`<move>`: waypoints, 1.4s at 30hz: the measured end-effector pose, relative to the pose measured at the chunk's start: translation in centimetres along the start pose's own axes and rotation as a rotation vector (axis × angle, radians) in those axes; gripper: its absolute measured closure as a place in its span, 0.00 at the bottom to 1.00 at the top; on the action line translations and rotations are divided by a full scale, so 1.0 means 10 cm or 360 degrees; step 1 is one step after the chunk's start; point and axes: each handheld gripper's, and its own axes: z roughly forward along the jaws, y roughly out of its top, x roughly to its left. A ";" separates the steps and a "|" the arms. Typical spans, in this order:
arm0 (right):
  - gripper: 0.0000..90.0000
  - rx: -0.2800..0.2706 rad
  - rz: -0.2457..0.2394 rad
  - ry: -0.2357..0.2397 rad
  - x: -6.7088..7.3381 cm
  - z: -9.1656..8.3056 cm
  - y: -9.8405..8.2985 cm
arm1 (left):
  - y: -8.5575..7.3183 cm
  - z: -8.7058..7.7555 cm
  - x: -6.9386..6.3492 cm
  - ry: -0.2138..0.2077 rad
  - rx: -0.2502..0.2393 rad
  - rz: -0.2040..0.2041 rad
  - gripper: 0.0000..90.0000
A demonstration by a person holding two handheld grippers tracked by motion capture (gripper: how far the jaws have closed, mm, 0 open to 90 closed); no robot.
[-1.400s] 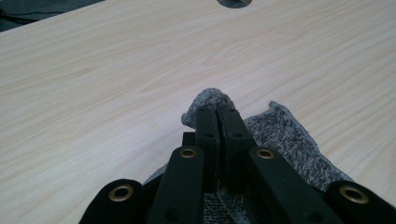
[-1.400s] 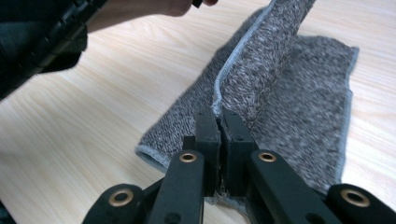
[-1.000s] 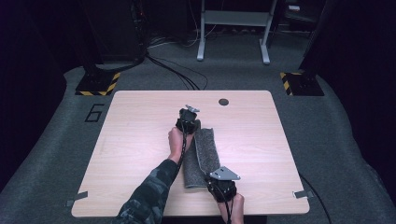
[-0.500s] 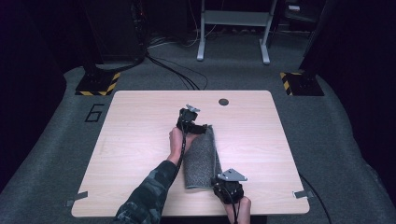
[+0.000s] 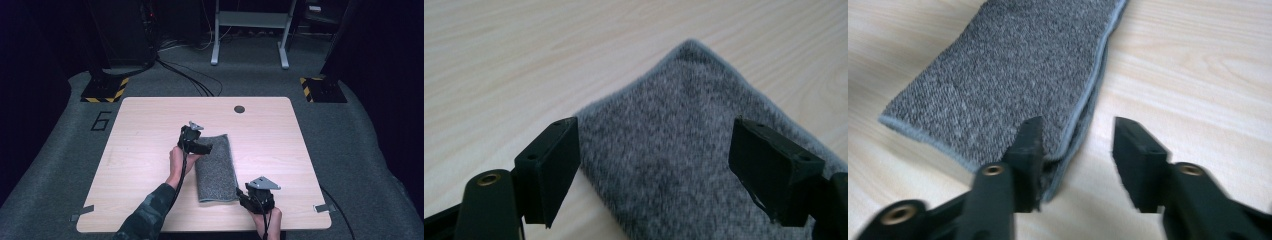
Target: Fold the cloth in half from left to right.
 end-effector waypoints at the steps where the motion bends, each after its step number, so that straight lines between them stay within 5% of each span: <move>1: 0.59 0.0013 -0.0029 0.0008 -0.01 0.03 0.02 | -0.04 -0.02 -0.01 -0.0004 0.0006 0.0011 0.22; 9: 0.42 0.0159 -0.0096 0.0009 -0.07 0.34 0.10 | -0.50 -0.23 -0.18 -0.0037 0.0065 0.0071 0.20; 17: 0.32 0.0176 -0.0075 -0.0017 -0.13 0.41 0.11 | -0.80 -0.39 -0.28 -0.0049 0.0063 0.0063 0.18; 28: 0.30 0.0216 -0.0094 -0.0029 -0.07 0.47 0.11 | -0.94 -0.45 -0.49 -0.0040 0.0088 0.0172 0.17; 42: 0.30 0.0229 -0.0139 -0.0002 0.00 0.45 0.07 | -1.15 -0.44 -0.49 -0.0074 0.0119 0.0157 0.17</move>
